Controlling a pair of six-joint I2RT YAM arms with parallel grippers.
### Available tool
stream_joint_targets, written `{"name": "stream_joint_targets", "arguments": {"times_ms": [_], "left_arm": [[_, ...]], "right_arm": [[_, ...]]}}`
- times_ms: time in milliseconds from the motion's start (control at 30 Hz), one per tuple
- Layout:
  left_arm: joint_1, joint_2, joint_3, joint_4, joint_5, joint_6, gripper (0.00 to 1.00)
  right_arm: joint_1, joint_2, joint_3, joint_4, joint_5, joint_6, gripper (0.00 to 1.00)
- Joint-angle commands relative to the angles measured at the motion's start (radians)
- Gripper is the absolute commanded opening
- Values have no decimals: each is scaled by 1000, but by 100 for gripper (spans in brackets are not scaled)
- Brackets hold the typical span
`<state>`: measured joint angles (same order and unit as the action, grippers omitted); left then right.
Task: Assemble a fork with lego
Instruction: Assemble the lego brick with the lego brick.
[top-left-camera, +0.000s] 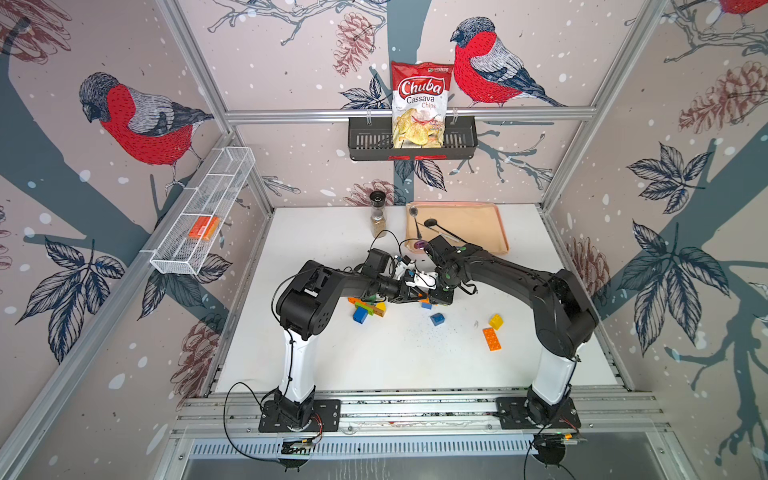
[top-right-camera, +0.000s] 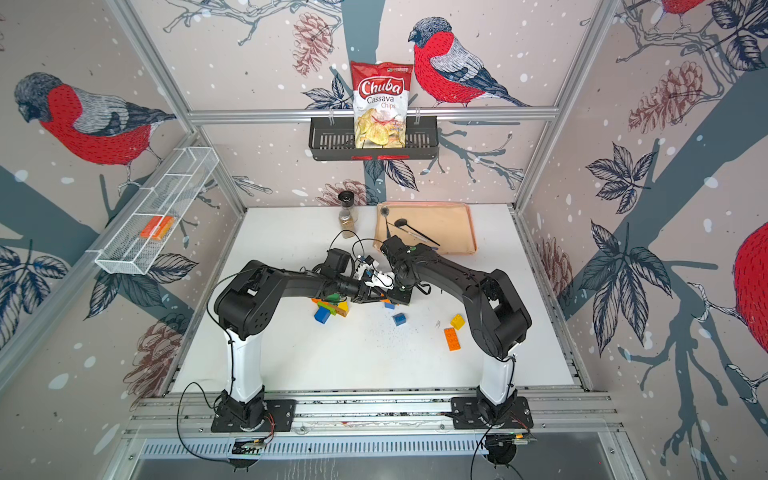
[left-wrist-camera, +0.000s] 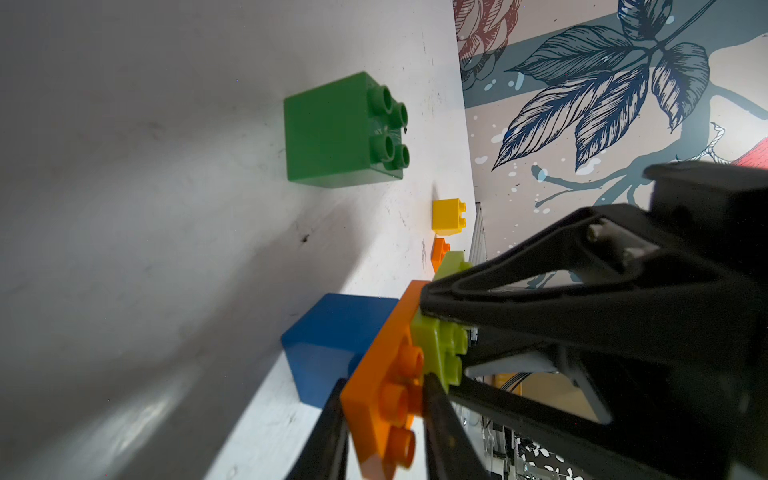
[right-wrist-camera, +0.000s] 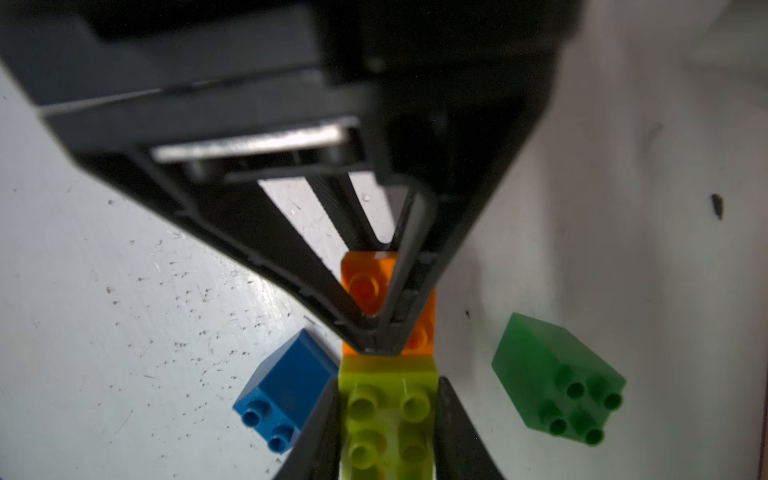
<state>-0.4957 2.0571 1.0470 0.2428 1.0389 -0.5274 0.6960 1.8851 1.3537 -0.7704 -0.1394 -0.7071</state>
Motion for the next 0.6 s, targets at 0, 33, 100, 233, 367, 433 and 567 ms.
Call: {"name": "stream_joint_targets", "arguments": {"times_ms": [0, 33, 100, 233, 367, 433, 567], "left_arm": [[0, 10, -10, -107, -146, 2, 28], [1, 8, -10, -108, -145, 3, 29], [3, 0, -12, -109, -143, 2, 29], [7, -22, -9, -119, -147, 4, 31], [7, -45, -2, -129, -149, 4, 33], [7, -54, 1, -132, -151, 5, 34], [8, -62, -1, -121, -146, -5, 34]], "right_arm": [[7, 59, -8, -43, 22, 36, 0], [7, 55, -2, -40, 21, 39, 0], [6, 43, 14, -38, 11, 41, 4], [7, 34, 46, -46, -9, 48, 13], [10, 20, 50, -28, -11, 60, 24], [10, 11, 49, -26, -13, 61, 41], [12, 2, 39, -15, 7, 66, 100]]}}
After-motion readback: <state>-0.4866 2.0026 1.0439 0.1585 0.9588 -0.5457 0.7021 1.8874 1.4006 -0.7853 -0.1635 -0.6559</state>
